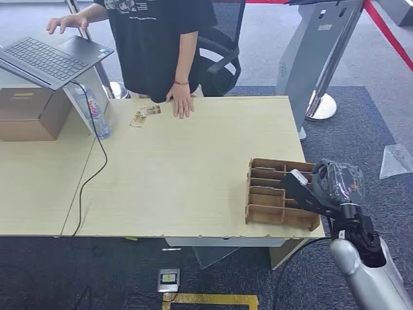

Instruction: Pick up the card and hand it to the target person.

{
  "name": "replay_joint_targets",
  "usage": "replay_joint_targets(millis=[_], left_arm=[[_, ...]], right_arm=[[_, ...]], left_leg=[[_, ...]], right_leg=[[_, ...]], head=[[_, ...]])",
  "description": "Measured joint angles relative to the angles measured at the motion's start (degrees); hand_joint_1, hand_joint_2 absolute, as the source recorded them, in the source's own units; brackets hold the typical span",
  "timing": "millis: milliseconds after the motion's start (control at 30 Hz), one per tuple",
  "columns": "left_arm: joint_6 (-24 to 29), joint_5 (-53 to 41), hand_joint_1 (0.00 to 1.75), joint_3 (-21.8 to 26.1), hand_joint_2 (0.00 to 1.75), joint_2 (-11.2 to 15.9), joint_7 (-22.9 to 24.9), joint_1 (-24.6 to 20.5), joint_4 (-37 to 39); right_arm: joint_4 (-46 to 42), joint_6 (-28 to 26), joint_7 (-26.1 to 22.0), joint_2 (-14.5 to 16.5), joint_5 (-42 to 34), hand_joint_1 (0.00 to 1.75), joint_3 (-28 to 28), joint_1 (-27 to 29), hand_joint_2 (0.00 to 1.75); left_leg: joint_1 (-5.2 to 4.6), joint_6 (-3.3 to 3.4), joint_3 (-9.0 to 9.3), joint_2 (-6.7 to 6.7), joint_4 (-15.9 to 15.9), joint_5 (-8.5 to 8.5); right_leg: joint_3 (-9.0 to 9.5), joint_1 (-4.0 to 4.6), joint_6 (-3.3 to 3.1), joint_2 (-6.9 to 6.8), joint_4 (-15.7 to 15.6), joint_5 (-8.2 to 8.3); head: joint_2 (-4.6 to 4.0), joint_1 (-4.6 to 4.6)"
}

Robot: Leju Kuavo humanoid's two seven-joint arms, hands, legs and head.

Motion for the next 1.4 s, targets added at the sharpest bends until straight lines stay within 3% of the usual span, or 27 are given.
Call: replay_joint_targets(millis=[200, 333, 467, 767, 1400], left_arm=[[0.0, 0.0, 0.0, 0.0, 0.0, 0.0, 0.0, 0.0, 0.0], [0.0, 0.0, 0.0, 0.0, 0.0, 0.0, 0.0, 0.0, 0.0], [0.0, 0.0, 0.0, 0.0, 0.0, -0.1, 0.0, 0.0, 0.0], [0.0, 0.0, 0.0, 0.0, 0.0, -0.1, 0.0, 0.0, 0.0], [0.0, 0.0, 0.0, 0.0, 0.0, -0.3, 0.0, 0.0, 0.0]], right_arm=[[0.9, 0.0, 0.3, 0.5, 0.4, 0.99, 0.8, -0.8, 1.75], [1.6, 0.0, 0.4, 0.8, 0.8, 0.96, 1.4, -1.5, 1.75], [2.4, 0.0, 0.3, 1.1, 1.0, 0.77, 2.0, -2.0, 1.75], [4.0, 0.1, 0.3, 1.7, 1.3, 0.65, 2.9, -2.7, 1.75], [8.7, 0.8, 0.3, 2.6, 2.1, 0.82, 4.8, -5.9, 1.75]], left_leg=[[0.0, 0.0, 0.0, 0.0, 0.0, 0.0], [0.0, 0.0, 0.0, 0.0, 0.0, 0.0], [0.0, 0.0, 0.0, 0.0, 0.0, 0.0], [0.0, 0.0, 0.0, 0.0, 0.0, 0.0], [0.0, 0.0, -0.01, 0.0, 0.0, 0.0]], right_leg=[[0.0, 0.0, 0.0, 0.0, 0.0, 0.0], [0.0, 0.0, 0.0, 0.0, 0.0, 0.0], [0.0, 0.0, 0.0, 0.0, 0.0, 0.0], [0.0, 0.0, 0.0, 0.0, 0.0, 0.0], [-0.01, 0.0, 0.0, 0.0, 0.0, 0.0]], head=[[0.0, 0.0], [0.0, 0.0], [0.0, 0.0], [0.0, 0.0], [0.0, 0.0]])
